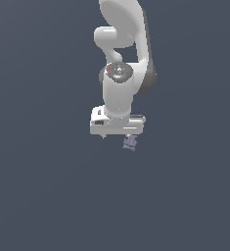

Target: Pick up the object and move it to a goal position.

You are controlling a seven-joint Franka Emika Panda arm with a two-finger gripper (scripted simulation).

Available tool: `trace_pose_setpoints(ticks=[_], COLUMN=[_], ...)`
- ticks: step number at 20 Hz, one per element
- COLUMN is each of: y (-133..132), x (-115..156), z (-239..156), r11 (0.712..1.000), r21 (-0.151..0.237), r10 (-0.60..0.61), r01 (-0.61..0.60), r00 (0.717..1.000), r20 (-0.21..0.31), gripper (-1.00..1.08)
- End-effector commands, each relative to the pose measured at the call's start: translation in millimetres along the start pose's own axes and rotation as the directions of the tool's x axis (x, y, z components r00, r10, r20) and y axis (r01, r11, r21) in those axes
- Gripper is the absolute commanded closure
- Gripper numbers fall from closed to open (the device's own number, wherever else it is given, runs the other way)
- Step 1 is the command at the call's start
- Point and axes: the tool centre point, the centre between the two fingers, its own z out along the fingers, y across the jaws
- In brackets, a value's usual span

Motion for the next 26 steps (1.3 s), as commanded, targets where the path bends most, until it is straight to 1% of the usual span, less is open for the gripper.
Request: trace_pose_setpoints(ticks=[1, 12, 20, 26], y=[0.0, 13.5, 10.7, -1.0], x=[0.0, 3.3, 2.5, -2.1], z=[0.0, 8.9, 9.8, 17.2], r11=[1.000, 0.999, 1.000, 1.000], r21=[0.000, -0.015, -0.014, -0.008], r10=[0.000, -0.030, -0.022, 0.020], r01=[0.000, 0.030, 0.022, -0.020], r00=[1.000, 1.000, 1.000, 1.000], r20=[0.000, -0.001, -0.001, 0.000], gripper=[-0.92, -0.92, -0.92, -0.92])
